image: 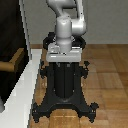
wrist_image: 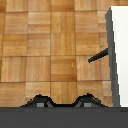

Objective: Open the door by pressing down and pulling on the handle.

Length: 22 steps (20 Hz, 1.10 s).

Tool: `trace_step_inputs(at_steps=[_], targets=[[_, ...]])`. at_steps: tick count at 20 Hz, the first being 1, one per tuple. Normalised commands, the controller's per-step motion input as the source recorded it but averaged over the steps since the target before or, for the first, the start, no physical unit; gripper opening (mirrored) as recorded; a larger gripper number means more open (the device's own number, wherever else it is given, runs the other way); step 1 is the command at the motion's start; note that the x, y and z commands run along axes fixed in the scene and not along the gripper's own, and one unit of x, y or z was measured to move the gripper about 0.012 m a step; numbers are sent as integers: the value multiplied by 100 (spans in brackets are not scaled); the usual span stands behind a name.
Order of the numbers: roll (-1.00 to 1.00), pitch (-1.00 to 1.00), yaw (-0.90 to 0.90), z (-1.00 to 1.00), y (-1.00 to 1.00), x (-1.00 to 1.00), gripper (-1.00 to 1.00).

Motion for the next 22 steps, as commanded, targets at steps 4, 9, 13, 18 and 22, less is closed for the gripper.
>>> trace_step_inputs(at_steps=[4,9,13,18,22], targets=[[0,0,0,0,0,0,100],[0,0,0,40,0,0,100],[0,0,0,75,0,0,100],[0,0,0,60,0,0,100],[0,0,0,100,0,0,100]])
